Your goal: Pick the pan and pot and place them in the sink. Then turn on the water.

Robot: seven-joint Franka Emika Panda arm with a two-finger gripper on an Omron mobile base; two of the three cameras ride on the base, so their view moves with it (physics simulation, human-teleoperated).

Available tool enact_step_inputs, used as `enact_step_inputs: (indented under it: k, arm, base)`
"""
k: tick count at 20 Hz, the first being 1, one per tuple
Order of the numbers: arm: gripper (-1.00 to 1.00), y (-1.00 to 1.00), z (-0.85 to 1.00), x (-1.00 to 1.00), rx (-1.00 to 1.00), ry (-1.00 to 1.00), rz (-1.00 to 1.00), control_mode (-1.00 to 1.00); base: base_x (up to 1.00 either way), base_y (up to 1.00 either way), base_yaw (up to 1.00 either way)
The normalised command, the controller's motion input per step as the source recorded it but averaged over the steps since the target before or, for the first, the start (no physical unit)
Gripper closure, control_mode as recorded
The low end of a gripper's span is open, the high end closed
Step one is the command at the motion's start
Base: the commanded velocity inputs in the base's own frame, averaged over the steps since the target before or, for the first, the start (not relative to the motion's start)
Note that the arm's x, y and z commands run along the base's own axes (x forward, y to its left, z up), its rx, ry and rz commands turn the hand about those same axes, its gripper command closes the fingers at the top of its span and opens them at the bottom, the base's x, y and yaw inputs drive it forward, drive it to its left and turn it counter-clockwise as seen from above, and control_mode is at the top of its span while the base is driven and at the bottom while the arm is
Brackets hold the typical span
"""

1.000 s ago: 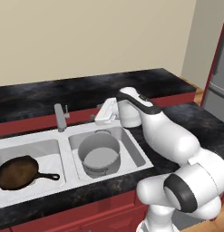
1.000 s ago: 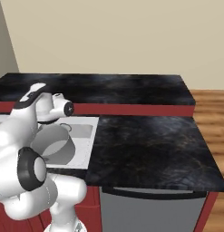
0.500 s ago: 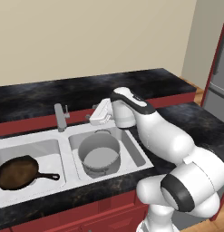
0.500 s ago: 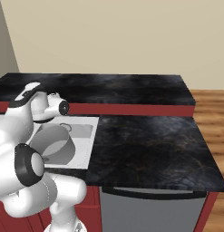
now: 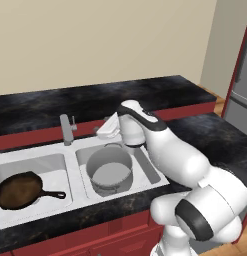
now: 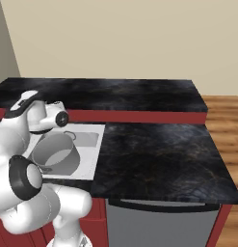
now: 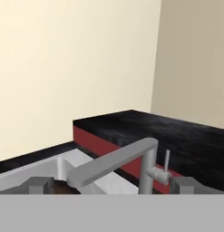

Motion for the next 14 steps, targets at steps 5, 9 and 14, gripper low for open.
enact_step_inputs:
  k: [5, 9, 14]
  arm:
    - [-1.0, 0.0, -0.08, 0.03, 0.0, 0.0, -0.15, -1.0]
    - [-1.0, 0.0, -0.03, 0.11, 0.0, -0.01, -0.19, -1.0]
    - [-1.0, 0.0, 0.0, 0.1, 0.02, -0.01, -0.15, -1.0]
  base:
    - [0.0, 0.0, 0.0]
    - [0.0, 0.0, 0.0]
    - [0.0, 0.0, 0.0]
